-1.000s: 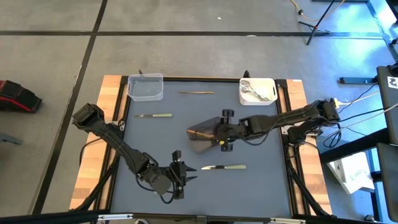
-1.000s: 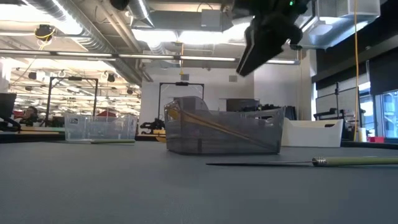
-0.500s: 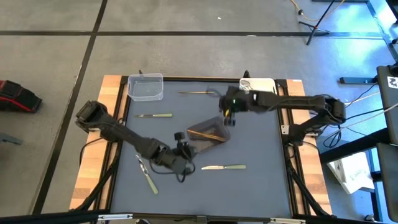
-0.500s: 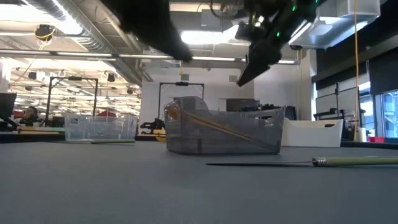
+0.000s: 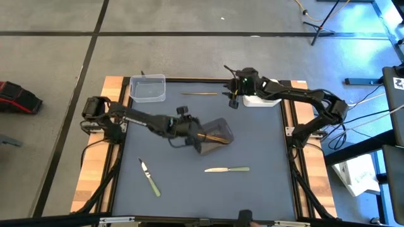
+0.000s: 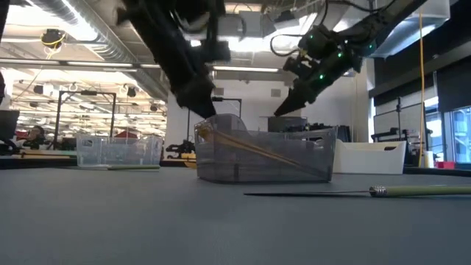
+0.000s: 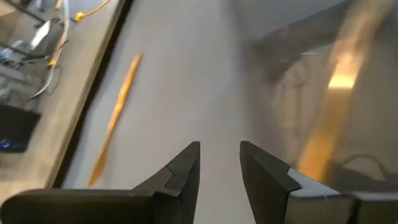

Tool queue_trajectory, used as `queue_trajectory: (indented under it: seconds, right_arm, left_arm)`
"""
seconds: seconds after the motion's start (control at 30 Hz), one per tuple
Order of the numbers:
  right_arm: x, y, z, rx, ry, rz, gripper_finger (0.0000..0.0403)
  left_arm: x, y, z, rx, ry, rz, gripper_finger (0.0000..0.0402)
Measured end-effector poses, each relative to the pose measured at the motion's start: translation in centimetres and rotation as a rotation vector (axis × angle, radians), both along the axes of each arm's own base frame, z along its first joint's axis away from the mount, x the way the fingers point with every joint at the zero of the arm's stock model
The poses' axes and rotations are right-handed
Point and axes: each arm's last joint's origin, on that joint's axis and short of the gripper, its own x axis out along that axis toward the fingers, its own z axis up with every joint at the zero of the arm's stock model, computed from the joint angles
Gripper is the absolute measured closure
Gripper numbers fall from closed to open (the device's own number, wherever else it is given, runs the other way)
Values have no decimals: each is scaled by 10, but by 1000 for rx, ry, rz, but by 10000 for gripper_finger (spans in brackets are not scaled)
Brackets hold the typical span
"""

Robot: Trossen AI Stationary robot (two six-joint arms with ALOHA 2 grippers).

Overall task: Sort silverware by color (type)
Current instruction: Put the gold table knife into the black bin

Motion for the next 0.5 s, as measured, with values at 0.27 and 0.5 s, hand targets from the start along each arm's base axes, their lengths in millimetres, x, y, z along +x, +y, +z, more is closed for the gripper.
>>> queue_trajectory:
  seconds: [0.27,0.5]
  right_arm:
    - [3,-28,-20,-73,1,-23,249]
    - [6,-38,-24,-132,-32,-37,249]
  left_arm:
    - [-2,69,8,-93,-103,-89,292]
    - [-13,128,31,11,-213,-95,292]
